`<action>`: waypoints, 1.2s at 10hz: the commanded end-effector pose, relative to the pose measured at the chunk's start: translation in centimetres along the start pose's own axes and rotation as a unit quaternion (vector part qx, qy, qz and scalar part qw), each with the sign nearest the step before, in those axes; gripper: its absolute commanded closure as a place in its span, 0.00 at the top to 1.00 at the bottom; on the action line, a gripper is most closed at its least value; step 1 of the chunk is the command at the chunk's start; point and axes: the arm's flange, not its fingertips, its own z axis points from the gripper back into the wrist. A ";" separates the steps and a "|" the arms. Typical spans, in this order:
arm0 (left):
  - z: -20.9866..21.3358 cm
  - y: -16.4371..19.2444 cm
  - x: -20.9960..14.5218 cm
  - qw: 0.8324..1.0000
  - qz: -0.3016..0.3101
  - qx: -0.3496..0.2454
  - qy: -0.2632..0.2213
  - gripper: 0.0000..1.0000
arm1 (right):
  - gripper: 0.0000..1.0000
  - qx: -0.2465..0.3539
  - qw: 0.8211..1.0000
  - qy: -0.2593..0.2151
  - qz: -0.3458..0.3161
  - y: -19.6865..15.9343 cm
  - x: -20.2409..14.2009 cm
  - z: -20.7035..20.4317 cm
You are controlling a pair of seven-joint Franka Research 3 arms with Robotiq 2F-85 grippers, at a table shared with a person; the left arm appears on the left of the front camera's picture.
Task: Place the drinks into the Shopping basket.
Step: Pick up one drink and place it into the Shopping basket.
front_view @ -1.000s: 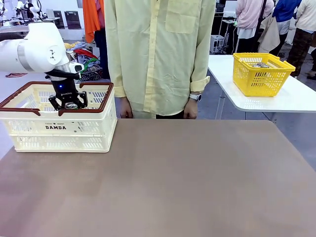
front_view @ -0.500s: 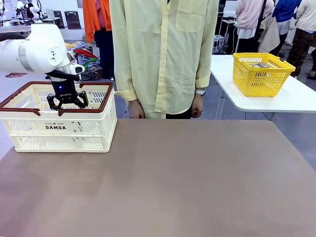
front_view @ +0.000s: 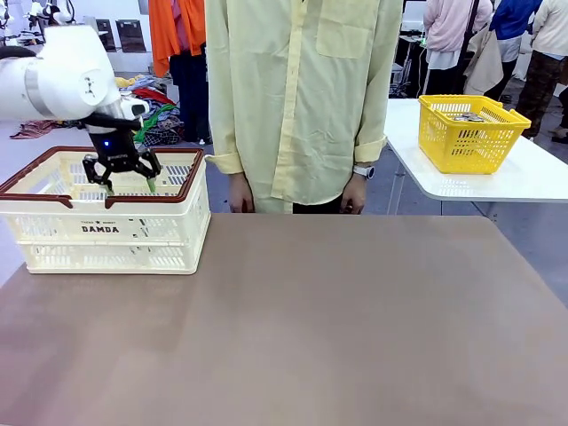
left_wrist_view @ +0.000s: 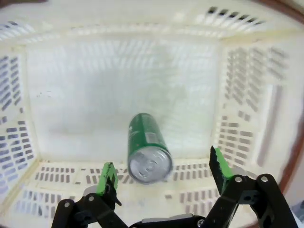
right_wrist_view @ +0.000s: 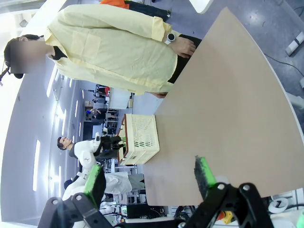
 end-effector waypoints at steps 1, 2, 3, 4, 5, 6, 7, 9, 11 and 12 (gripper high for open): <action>6.8 -0.2 -5.0 0.998 0.019 -0.039 -0.054 1.00 | 1.00 0.013 1.000 -0.009 0.012 0.2 0.0 0.2; 10.4 -0.2 -7.8 0.996 0.027 -0.047 -0.073 1.00 | 1.00 0.013 1.000 -0.009 0.012 0.2 0.0 0.2; 13.0 0.0 -11.1 0.993 0.026 -0.099 -0.061 1.00 | 1.00 0.013 1.000 -0.009 0.012 0.2 0.0 0.2; 14.3 1.0 -14.6 0.984 0.013 -0.178 -0.022 1.00 | 1.00 0.013 1.000 -0.009 0.012 0.2 0.0 0.2; 14.7 2.9 -18.1 0.972 -0.001 -0.235 0.015 1.00 | 1.00 0.013 1.000 -0.009 0.012 0.2 0.0 0.2; 14.8 6.2 -21.7 0.949 -0.019 -0.309 0.053 1.00 | 1.00 0.013 1.000 -0.009 0.012 0.2 0.0 0.2; 14.3 10.0 -24.0 0.930 -0.022 -0.362 0.068 1.00 | 1.00 0.013 1.000 -0.009 0.012 0.2 0.0 0.2; 11.4 18.1 -27.0 0.862 -0.027 -0.502 0.070 1.00 | 1.00 0.013 1.000 -0.009 0.012 0.2 0.0 0.2; 7.6 24.6 -27.9 0.799 0.000 -0.600 0.032 1.00 | 1.00 0.013 1.000 -0.009 0.012 0.2 0.0 0.2; 6.6 25.9 -27.3 0.785 0.040 -0.619 0.002 1.00 | 1.00 0.013 1.000 -0.009 0.012 0.2 0.0 0.2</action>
